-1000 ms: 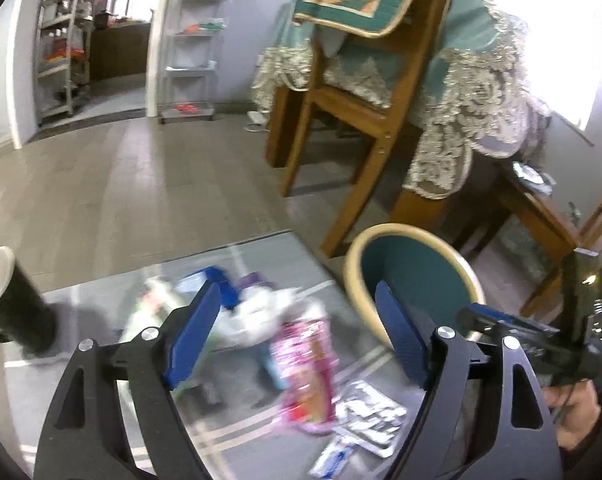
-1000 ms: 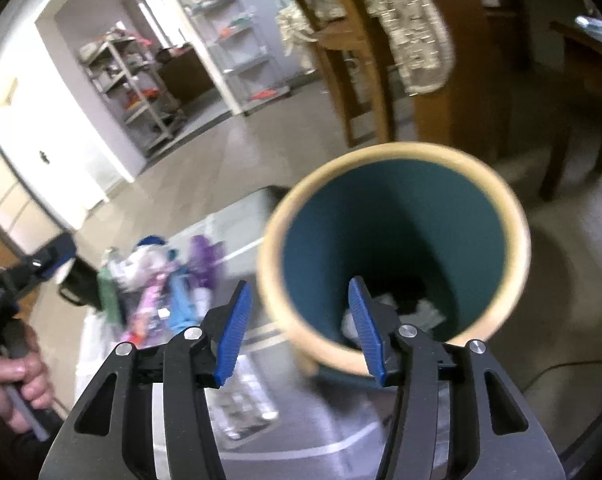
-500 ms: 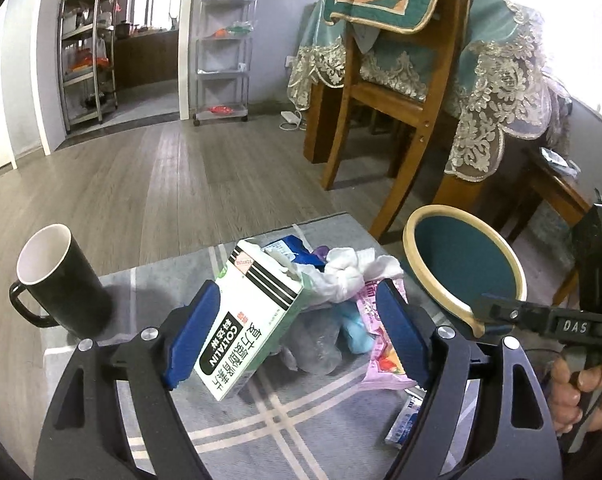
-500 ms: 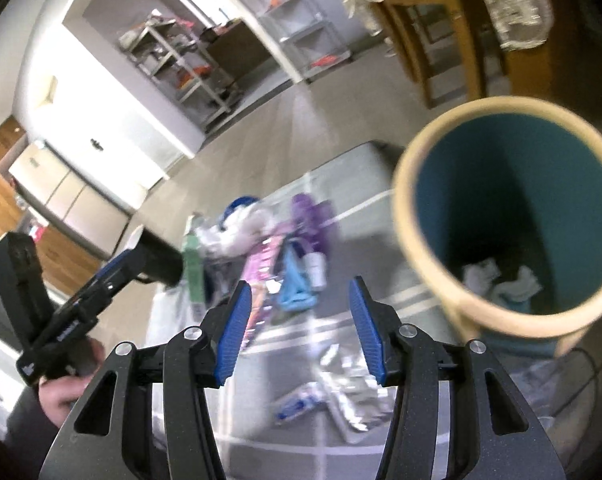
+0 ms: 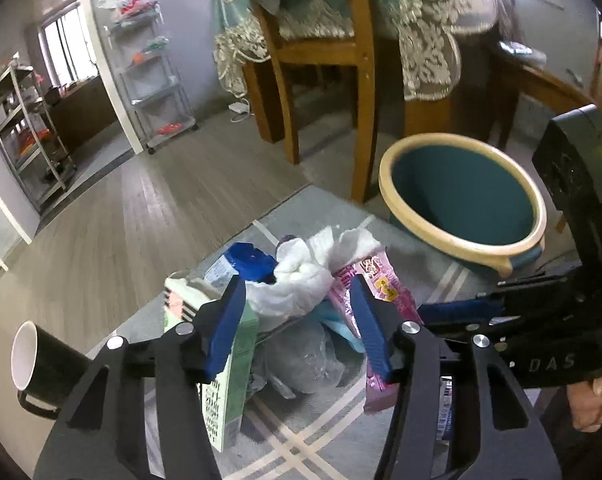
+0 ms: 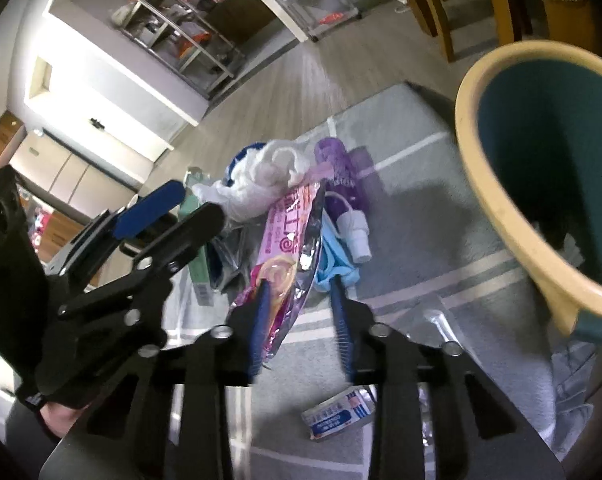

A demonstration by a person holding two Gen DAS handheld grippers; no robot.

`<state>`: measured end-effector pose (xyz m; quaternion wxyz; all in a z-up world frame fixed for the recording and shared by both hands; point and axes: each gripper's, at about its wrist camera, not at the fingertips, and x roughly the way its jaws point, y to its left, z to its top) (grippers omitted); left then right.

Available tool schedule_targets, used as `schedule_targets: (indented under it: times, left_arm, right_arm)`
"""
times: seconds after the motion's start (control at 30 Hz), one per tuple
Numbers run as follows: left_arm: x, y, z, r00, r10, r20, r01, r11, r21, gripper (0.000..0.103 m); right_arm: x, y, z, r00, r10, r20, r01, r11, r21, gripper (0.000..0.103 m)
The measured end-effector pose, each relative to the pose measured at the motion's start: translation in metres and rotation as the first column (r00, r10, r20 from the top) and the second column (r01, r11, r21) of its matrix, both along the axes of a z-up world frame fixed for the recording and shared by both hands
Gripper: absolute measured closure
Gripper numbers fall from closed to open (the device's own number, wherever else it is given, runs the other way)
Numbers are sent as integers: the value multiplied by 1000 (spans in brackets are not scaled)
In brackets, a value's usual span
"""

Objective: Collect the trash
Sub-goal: 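Grasp a white tissue with the left gripper while the right gripper grasps the pink wrapper, then carry the white tissue and pink wrapper over the teal bin and release both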

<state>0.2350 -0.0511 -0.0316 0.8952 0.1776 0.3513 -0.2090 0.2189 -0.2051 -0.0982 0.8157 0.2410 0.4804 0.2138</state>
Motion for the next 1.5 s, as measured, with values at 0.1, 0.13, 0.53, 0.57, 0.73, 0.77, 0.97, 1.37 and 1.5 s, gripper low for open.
schedule_targets:
  times: [0.1, 0.13, 0.53, 0.57, 0.73, 0.77, 0.97, 1.37, 1.5]
  left_arm:
    - [6, -7, -6, 1000, -5, -6, 6, 999, 34, 49]
    - [8, -9, -8, 1000, -3, -7, 4, 999, 46, 49]
    - [24, -25, -22, 999, 19, -41, -15, 993, 117, 78]
    - [23, -25, -20, 999, 18, -37, -14, 995, 100, 79]
    - [18, -16, -1, 999, 23, -46, -25, 999, -39, 80]
    - [18, -13, 3, 998, 29, -50, -32, 997, -70, 80]
    - [19, 9, 24, 994, 84, -77, -101, 962, -255, 80]
    - [5, 1, 48, 992, 57, -110, -98, 902, -420, 80]
    - [8, -4, 47, 990, 54, -133, -107, 894, -435, 80]
  right_arm:
    - [0, 2, -3, 1000, 14, -8, -14, 1000, 14, 97]
    - [0, 2, -4, 1000, 18, -6, -18, 1000, 15, 98]
    - [-8, -4, -1, 1000, 21, 17, -21, 1000, 11, 102]
    - [-9, -5, 1, 1000, 18, 19, -18, 1000, 12, 102]
    - [-16, -15, 15, 998, -5, 55, 4, 1000, 16, 102]
    - [-17, -18, 17, 998, -8, 62, 7, 1000, 15, 102]
    - [-28, -37, 36, 992, -47, 117, 47, 999, 0, 102]
    - [-41, -68, 49, 975, -134, 177, 147, 987, -63, 102]
    - [-44, -78, 51, 968, -164, 189, 186, 977, -105, 102]
